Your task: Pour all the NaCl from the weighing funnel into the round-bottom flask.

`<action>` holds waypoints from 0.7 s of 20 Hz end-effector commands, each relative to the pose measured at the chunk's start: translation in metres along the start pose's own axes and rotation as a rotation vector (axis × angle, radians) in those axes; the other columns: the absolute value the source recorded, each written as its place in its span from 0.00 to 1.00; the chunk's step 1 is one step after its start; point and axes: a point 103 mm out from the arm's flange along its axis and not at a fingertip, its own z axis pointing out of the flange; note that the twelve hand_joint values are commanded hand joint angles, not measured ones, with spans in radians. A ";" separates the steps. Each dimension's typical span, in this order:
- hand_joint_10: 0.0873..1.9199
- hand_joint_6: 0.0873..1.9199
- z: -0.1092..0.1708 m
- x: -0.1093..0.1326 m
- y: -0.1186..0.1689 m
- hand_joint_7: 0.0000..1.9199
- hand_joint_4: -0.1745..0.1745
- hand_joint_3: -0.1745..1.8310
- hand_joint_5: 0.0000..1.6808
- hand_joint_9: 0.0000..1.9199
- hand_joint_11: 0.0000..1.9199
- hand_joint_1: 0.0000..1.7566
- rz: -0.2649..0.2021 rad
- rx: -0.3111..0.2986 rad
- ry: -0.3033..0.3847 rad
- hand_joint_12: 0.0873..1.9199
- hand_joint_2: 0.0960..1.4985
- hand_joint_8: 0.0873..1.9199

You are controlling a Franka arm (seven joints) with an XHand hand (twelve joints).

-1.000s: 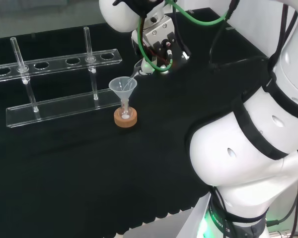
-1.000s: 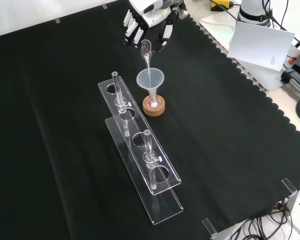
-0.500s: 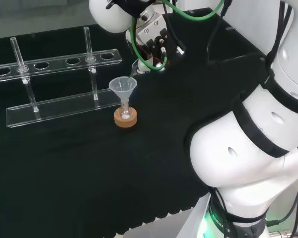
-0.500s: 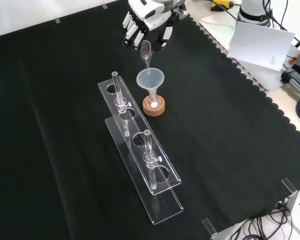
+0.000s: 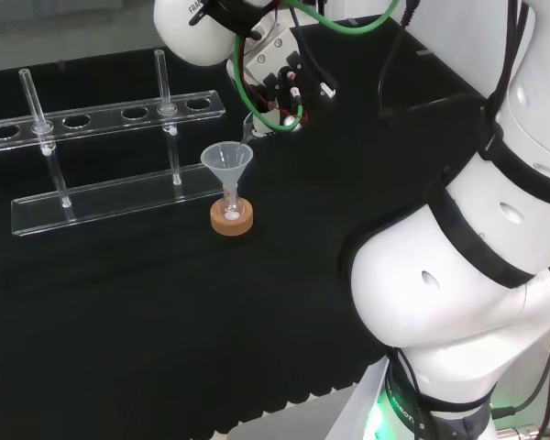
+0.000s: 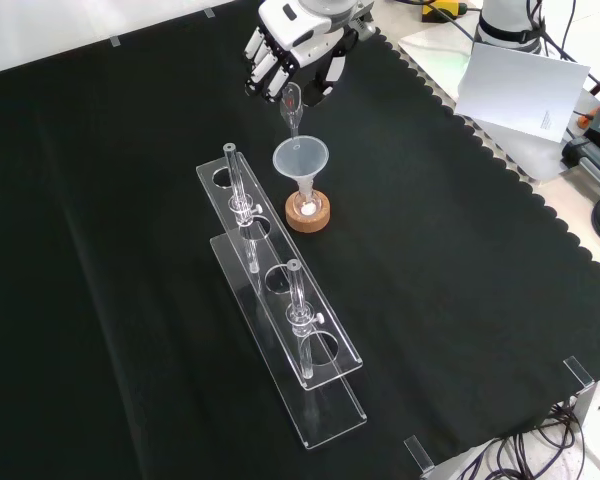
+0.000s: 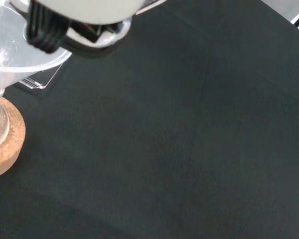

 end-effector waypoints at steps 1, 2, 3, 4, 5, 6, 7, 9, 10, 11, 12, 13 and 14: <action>0.07 0.22 -0.001 -0.001 0.001 0.35 1.00 0.39 0.81 0.58 0.49 0.64 0.008 -0.007 0.028 0.48 0.40 0.29; 0.07 0.22 0.000 -0.003 0.001 0.35 1.00 0.39 0.81 0.58 0.49 0.64 0.013 -0.008 0.051 0.48 0.40 0.29; 0.07 0.22 0.000 -0.004 0.001 0.35 1.00 0.39 0.81 0.58 0.49 0.64 0.020 -0.009 0.082 0.48 0.40 0.29; 0.07 0.22 0.001 -0.005 0.001 0.35 1.00 0.39 0.81 0.58 0.49 0.64 0.024 -0.010 0.099 0.48 0.40 0.29; 0.07 0.22 0.003 -0.006 0.001 0.35 1.00 0.39 0.81 0.58 0.49 0.64 0.028 -0.011 0.115 0.48 0.40 0.29; 0.07 0.22 0.004 -0.007 0.001 0.35 1.00 0.39 0.81 0.58 0.49 0.64 0.035 -0.012 0.140 0.48 0.40 0.29; 0.07 0.22 0.006 -0.009 0.001 0.35 1.00 0.39 0.81 0.58 0.49 0.64 0.047 -0.013 0.178 0.48 0.40 0.29; 0.07 0.22 0.009 -0.013 0.000 0.35 1.00 0.39 0.81 0.58 0.49 0.64 0.067 -0.017 0.254 0.48 0.40 0.29; 0.07 0.22 0.010 -0.015 0.000 0.35 1.00 0.39 0.81 0.58 0.49 0.64 0.072 -0.020 0.283 0.48 0.40 0.29; 0.07 0.22 0.011 -0.018 -0.001 0.35 1.00 0.39 0.81 0.58 0.49 0.64 0.082 -0.022 0.320 0.48 0.40 0.29; 0.07 0.22 0.014 -0.023 -0.003 0.35 1.00 0.39 0.81 0.58 0.49 0.64 0.100 -0.029 0.375 0.48 0.40 0.29; 0.07 0.22 0.015 -0.026 -0.004 0.35 1.00 0.39 0.81 0.58 0.49 0.64 0.111 -0.036 0.413 0.48 0.40 0.29; 0.07 0.22 0.016 -0.028 -0.005 0.35 1.00 0.39 0.81 0.58 0.49 0.64 0.118 -0.043 0.438 0.48 0.40 0.29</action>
